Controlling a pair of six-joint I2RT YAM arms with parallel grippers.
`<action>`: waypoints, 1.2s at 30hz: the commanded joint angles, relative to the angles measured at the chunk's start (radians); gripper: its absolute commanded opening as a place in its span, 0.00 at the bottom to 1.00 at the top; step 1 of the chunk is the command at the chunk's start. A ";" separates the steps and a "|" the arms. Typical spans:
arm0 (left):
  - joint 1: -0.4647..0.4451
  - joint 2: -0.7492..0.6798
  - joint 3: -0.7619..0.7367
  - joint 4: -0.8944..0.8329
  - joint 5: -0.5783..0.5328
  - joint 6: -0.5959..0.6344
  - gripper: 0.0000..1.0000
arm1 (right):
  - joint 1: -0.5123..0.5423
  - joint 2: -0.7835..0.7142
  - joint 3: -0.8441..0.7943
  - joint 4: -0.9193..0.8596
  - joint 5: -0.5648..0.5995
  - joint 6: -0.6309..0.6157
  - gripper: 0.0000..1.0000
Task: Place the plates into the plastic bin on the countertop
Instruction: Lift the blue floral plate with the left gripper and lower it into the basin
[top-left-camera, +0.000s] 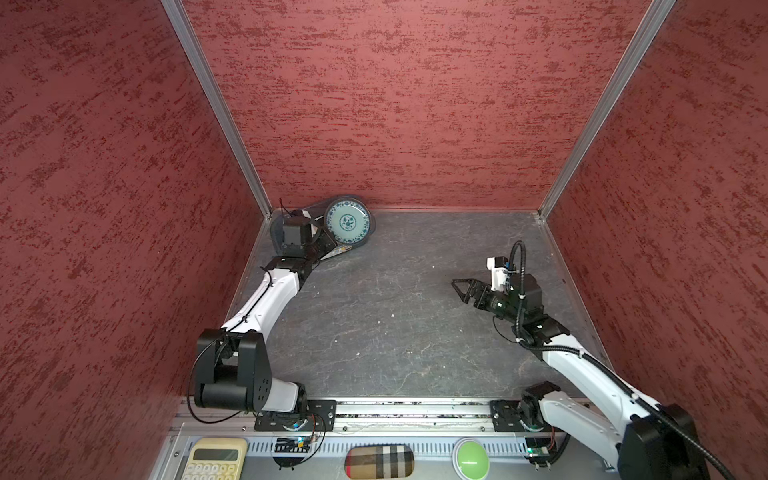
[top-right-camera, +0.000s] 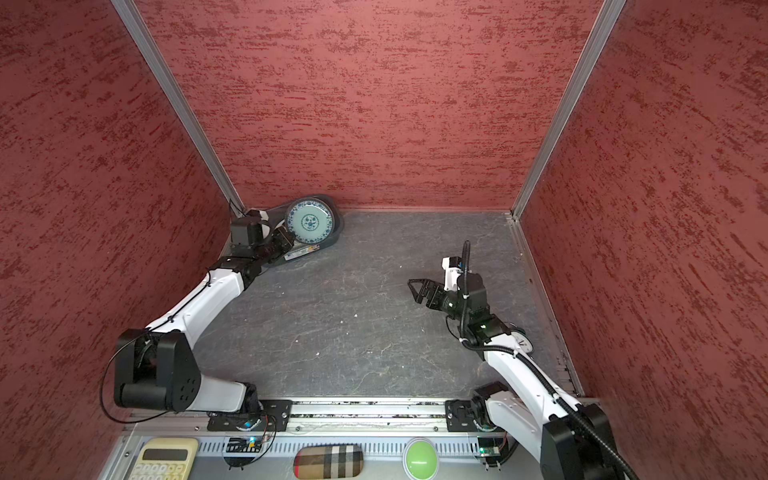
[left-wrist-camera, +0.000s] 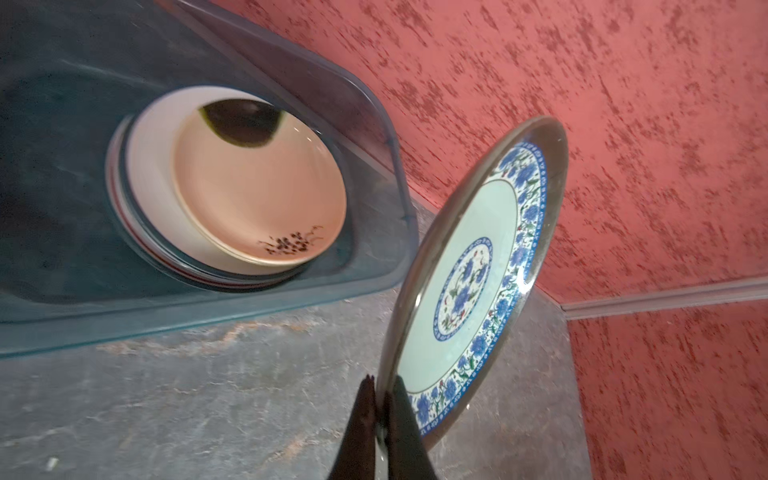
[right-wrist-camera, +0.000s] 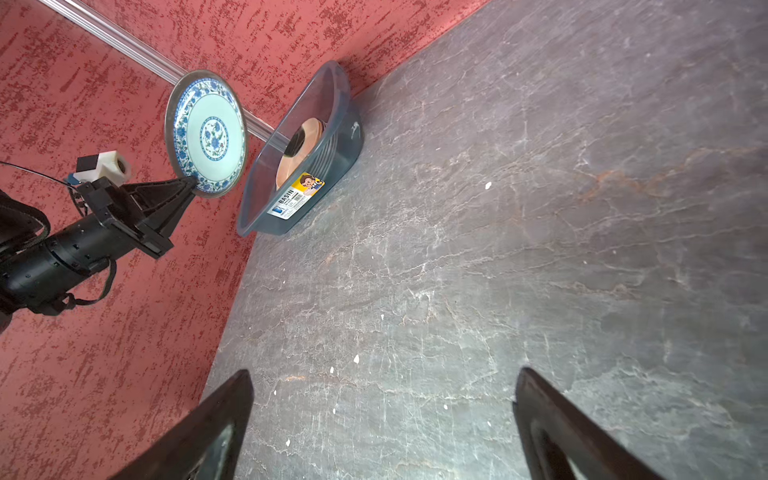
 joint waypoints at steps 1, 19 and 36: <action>0.045 0.069 0.063 -0.001 -0.023 0.036 0.00 | -0.005 -0.007 -0.001 0.019 0.014 -0.011 0.99; 0.167 0.475 0.431 -0.203 0.049 0.091 0.00 | -0.004 -0.024 0.016 -0.026 0.046 -0.016 0.99; 0.190 0.613 0.560 -0.299 0.157 0.101 0.05 | -0.007 -0.020 0.020 -0.046 0.063 -0.015 0.99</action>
